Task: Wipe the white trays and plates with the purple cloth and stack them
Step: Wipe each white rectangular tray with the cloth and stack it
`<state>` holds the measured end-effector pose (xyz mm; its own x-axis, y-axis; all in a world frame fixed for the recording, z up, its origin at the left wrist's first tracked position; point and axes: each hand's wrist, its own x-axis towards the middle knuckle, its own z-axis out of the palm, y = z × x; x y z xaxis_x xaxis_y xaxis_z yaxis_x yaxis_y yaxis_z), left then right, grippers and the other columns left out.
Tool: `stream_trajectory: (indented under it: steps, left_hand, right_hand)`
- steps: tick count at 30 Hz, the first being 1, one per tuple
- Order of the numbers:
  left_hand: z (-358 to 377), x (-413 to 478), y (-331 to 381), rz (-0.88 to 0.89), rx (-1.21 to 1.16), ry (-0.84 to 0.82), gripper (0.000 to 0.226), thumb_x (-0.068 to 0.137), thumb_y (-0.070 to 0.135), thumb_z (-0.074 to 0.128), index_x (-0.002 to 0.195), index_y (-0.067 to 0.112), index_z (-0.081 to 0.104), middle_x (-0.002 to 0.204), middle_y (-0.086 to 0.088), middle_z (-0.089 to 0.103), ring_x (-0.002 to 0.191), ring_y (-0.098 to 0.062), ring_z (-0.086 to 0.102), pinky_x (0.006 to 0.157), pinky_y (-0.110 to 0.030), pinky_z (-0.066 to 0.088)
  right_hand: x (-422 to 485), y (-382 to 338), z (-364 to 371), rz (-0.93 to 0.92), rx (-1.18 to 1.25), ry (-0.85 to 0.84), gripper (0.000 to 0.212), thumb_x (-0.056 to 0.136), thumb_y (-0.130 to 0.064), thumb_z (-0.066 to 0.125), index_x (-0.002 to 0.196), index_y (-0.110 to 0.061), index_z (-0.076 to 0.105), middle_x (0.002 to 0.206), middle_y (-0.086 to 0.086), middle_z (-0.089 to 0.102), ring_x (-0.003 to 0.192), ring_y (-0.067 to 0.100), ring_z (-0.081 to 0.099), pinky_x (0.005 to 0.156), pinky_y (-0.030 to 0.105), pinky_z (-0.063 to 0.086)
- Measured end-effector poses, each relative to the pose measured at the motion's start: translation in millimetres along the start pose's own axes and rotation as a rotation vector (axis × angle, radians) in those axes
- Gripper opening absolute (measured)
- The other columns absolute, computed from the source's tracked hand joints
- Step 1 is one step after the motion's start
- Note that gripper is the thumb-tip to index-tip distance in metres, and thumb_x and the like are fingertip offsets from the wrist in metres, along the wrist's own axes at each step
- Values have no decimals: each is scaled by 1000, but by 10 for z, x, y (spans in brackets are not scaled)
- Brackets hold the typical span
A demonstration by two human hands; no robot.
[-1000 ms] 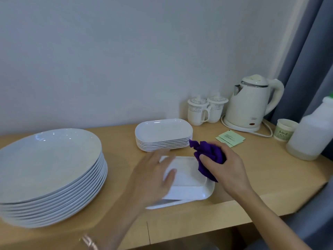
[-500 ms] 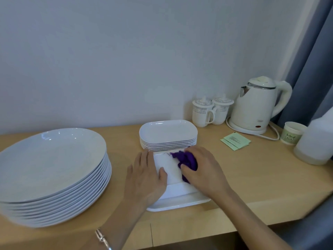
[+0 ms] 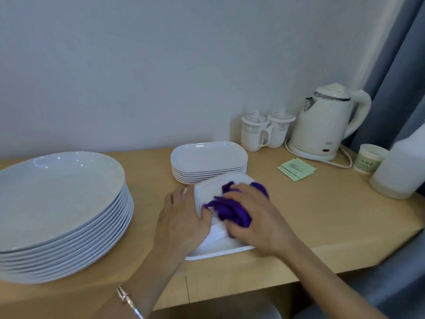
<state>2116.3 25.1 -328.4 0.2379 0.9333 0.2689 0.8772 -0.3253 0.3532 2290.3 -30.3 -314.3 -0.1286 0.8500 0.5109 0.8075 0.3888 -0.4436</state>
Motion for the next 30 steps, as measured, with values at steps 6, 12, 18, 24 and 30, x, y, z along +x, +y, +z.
stream_trajectory:
  steps: [6, 12, 18, 24, 30]
  left_hand:
    - [-19, -3, 12, 45, 77, -61, 63, 83, 52, 10, 135, 23, 31, 129, 4, 42, 119, -17, 44, 97, -32, 36]
    - [-87, 20, 56, -102, -74, -47, 44, 97, 41, 34, 134, 19, 36, 137, 3, 43, 127, -18, 38, 96, -32, 36]
    - [-83, 16, -11, -5, -35, -78, 54, 98, 49, 28, 145, 24, 23, 146, 5, 31, 131, -18, 31, 101, -32, 34]
    - [-117, 28, -64, 34, -52, -108, 54, 98, 47, 29, 148, 27, 20, 149, 11, 27, 135, -13, 25, 103, -30, 32]
    - [-137, 3, -34, 46, -45, -112, 55, 99, 49, 28, 149, 28, 19, 150, 14, 26, 136, -10, 26, 103, -28, 32]
  right_hand:
    - [-3, 134, -72, 274, 62, 133, 38, 76, -36, 66, 112, -34, 57, 118, -17, 51, 114, 4, 47, 92, 9, 34]
    - [-175, -17, 106, 98, 0, 27, 55, 75, -50, 58, 124, -26, 58, 125, -18, 45, 119, -4, 38, 99, 0, 21]
    - [126, 218, -199, 288, 226, 227, 30, 81, -19, 68, 92, -44, 57, 95, -32, 57, 94, -5, 54, 79, 1, 37]
    - [349, 42, -65, 232, 39, -13, 33, 80, -26, 70, 111, -33, 61, 103, -22, 54, 98, 1, 47, 83, 15, 33]
    - [628, 214, -152, 582, 214, 10, 19, 80, -32, 69, 95, -34, 58, 102, -11, 63, 85, 6, 55, 73, 24, 42]
